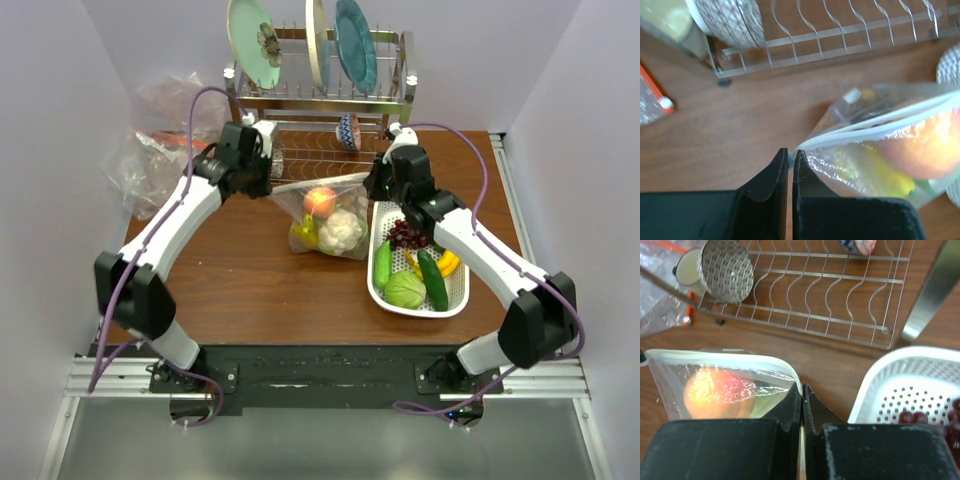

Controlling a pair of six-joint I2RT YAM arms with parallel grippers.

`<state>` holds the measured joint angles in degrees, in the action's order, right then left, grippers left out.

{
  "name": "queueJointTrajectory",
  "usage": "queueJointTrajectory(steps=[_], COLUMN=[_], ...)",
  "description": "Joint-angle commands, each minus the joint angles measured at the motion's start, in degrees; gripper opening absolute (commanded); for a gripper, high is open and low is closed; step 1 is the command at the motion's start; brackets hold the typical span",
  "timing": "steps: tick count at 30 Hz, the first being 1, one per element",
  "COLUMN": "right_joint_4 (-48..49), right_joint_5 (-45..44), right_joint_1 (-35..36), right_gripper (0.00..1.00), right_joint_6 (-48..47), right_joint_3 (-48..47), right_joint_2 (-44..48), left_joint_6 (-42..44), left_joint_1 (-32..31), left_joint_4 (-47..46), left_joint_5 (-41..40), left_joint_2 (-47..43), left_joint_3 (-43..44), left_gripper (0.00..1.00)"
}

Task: Place the food in the zip-top bag and seal the zipper
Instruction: Place the zipper food storage bag at the center of the board.

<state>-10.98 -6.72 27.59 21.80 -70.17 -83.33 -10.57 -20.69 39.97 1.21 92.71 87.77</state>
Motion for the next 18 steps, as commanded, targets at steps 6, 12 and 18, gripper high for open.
queueJointTrajectory(steps=[6,12,18], right_joint_4=[5.6,3.0,3.8], right_joint_5=[-7.0,-3.8,-1.4], right_joint_1=[-1.3,-1.3,-1.3], right_gripper=[0.01,0.42,0.45], right_joint_6=[-4.0,-5.9,-5.5], right_joint_3=[-13.6,-19.6,-16.9], right_joint_2=[-11.1,-14.4,-10.2], left_joint_6=[-0.9,-1.1,-2.0], left_joint_1=[5.8,6.3,6.3], left_joint_4=[1.1,-1.5,-4.5], left_joint_5=[-3.1,-2.3,1.9], left_joint_2=[14.5,11.8,6.4], left_joint_3=[20.3,20.0,13.2], left_gripper=[0.00,0.39,0.40])
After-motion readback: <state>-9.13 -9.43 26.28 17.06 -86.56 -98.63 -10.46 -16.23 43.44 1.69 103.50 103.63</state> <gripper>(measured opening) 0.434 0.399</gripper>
